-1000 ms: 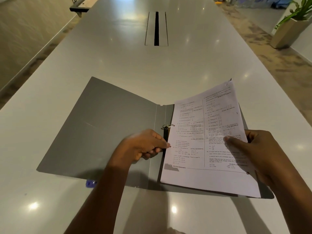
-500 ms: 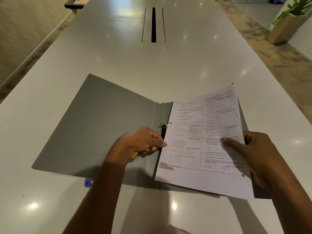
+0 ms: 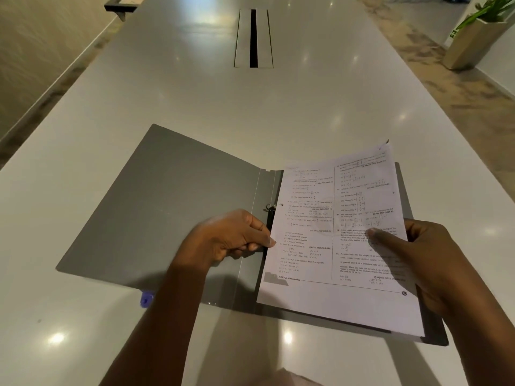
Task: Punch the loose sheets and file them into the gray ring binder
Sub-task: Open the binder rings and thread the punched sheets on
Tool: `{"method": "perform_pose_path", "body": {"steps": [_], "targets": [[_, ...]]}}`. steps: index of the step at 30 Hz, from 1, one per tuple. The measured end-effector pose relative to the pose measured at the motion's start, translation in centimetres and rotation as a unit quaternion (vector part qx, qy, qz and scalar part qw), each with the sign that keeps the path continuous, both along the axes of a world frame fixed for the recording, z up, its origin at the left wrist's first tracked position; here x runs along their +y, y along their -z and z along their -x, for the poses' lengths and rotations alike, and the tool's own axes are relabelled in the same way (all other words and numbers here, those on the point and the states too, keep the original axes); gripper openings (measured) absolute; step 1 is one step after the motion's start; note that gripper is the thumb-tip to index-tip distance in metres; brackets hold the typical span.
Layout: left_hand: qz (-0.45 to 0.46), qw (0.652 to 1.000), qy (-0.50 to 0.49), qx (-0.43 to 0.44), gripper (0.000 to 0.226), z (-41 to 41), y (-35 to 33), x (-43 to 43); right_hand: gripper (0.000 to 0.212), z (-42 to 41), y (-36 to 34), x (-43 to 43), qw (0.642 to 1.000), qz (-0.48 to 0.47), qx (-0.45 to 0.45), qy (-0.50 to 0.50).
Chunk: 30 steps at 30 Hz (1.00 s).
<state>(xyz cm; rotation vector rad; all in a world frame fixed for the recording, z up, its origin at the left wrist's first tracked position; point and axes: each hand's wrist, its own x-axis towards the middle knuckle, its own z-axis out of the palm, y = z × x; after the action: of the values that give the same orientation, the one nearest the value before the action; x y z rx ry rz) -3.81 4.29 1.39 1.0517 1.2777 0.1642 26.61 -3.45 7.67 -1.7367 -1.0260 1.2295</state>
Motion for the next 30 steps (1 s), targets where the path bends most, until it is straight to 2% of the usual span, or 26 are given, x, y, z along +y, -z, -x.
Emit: {"method": "perform_pose_path", "body": {"steps": [8,16,25,30], "targets": [[-0.025,1.000,-0.012,0.008,0.011,-1.5,0.1,-1.2,0.013,-1.3,1.1,-0.1,0.999,0.022,0.021,0.018],[0.009,1.000,-0.010,0.017,0.013,-1.5,-0.7,-1.0,0.015,-1.6,0.8,-0.3,0.999,0.020,0.023,0.017],[-0.014,0.997,0.013,0.075,0.013,-2.6,-1.1,-1.0,0.015,-2.1,0.5,-0.3,0.999,0.003,0.035,0.008],[-0.038,0.998,-0.028,0.047,0.018,-2.6,-0.9,-1.7,0.021,-2.4,1.4,-0.4,0.999,0.004,0.035,0.007]]}}
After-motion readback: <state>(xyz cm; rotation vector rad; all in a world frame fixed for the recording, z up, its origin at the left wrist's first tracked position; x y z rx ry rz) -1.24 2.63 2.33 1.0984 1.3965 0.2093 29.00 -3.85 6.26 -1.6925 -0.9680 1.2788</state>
